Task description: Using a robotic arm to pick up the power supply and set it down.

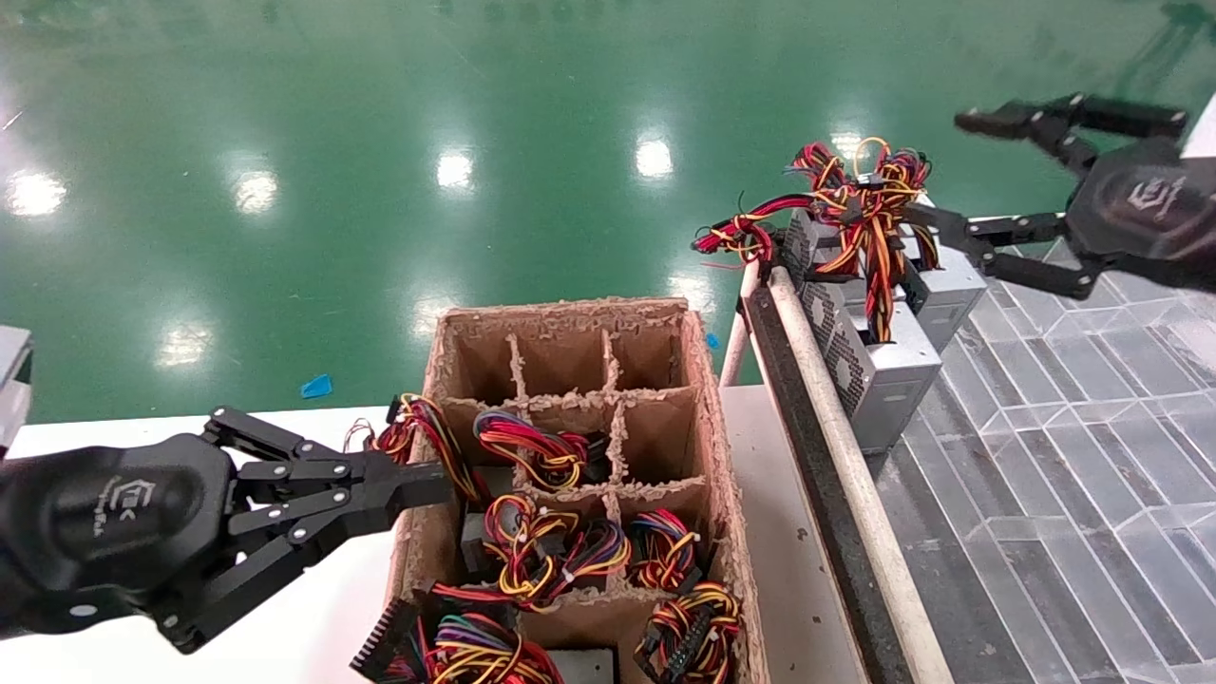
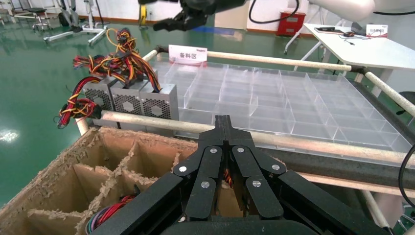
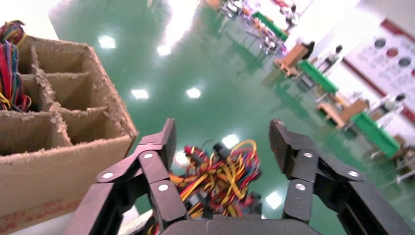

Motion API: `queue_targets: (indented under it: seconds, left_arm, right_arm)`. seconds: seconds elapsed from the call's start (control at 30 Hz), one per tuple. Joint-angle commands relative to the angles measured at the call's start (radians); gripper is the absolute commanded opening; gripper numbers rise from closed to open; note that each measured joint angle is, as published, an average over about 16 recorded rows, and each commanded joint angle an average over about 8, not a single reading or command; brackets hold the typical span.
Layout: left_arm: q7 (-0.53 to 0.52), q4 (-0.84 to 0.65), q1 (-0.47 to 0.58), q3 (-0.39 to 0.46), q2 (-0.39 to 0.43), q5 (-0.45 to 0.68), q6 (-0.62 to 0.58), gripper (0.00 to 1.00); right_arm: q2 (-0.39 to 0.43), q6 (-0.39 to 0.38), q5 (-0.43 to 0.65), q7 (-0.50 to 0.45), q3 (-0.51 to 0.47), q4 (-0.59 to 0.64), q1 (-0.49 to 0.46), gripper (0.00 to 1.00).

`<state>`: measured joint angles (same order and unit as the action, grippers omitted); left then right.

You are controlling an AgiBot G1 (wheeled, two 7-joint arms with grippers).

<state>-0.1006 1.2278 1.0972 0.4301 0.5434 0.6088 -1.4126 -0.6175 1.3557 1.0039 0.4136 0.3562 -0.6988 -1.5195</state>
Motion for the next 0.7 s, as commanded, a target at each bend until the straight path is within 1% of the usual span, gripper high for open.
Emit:
queue_targets:
  seconds: [0.03,0.27,0.6,0.7]
  left_arm:
    - [0.000,0.000,0.000,0.000,0.000,0.000,0.000,0.00]
    - [0.000,0.000,0.000,0.000,0.000,0.000,0.000,0.00]
    - [0.000,0.000,0.000,0.000,0.000,0.000,0.000,0.01]
    - [0.000,0.000,0.000,0.000,0.000,0.000,0.000,0.38]
  right_arm:
    - [0.010,0.007,-0.006,-0.001,-0.005,-0.022,-0.001,1.00]
    - [0.021,0.037,-0.035,-0.018,-0.015,-0.073,0.014,1.00]
    - [0.018,0.054,-0.073,-0.115,-0.024,-0.156,0.084,1.00]
    - [0.018,0.059,-0.086,-0.145,-0.028,-0.183,0.107,1.00]
